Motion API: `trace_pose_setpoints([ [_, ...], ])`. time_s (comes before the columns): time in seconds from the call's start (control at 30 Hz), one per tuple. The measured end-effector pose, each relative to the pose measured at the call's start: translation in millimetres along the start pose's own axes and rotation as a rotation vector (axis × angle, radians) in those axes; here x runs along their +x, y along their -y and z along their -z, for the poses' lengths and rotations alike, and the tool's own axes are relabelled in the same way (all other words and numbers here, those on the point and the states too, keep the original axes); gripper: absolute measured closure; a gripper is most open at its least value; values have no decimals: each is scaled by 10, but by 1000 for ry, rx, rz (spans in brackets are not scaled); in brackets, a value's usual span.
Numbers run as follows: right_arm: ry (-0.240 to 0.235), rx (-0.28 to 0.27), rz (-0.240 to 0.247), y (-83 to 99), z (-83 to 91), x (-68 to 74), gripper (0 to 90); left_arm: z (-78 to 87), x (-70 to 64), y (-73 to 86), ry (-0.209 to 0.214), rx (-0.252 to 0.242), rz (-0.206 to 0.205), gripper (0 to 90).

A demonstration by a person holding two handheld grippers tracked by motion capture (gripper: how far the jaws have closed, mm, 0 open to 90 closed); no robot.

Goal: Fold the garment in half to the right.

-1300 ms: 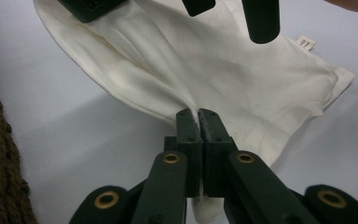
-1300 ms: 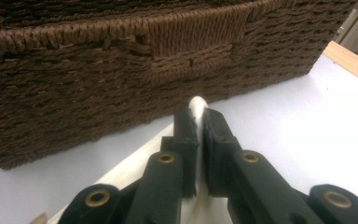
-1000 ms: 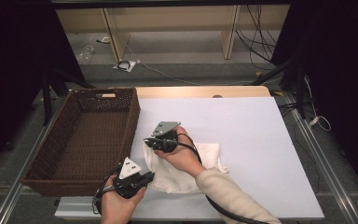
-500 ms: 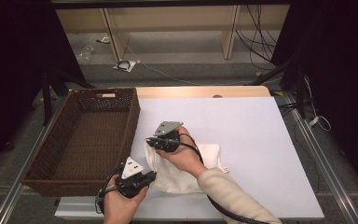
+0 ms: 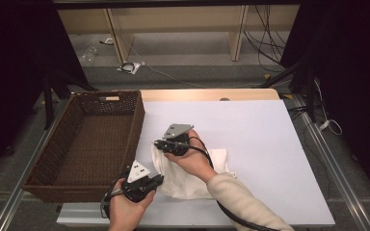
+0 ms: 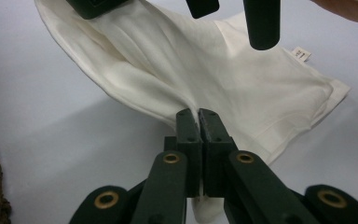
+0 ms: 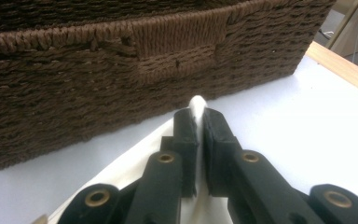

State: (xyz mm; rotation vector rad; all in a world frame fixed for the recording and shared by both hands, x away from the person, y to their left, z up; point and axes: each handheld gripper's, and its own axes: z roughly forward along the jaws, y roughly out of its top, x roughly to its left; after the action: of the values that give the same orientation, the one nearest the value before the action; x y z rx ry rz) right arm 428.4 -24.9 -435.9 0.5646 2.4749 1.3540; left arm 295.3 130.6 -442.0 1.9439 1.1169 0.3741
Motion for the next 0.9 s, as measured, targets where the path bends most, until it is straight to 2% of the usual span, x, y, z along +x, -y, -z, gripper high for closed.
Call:
trace_pose_setpoints([
  [0.9,35,-40,-23,54,205,-99,854,-85,-108,-119,27,-20,-24,872],
])
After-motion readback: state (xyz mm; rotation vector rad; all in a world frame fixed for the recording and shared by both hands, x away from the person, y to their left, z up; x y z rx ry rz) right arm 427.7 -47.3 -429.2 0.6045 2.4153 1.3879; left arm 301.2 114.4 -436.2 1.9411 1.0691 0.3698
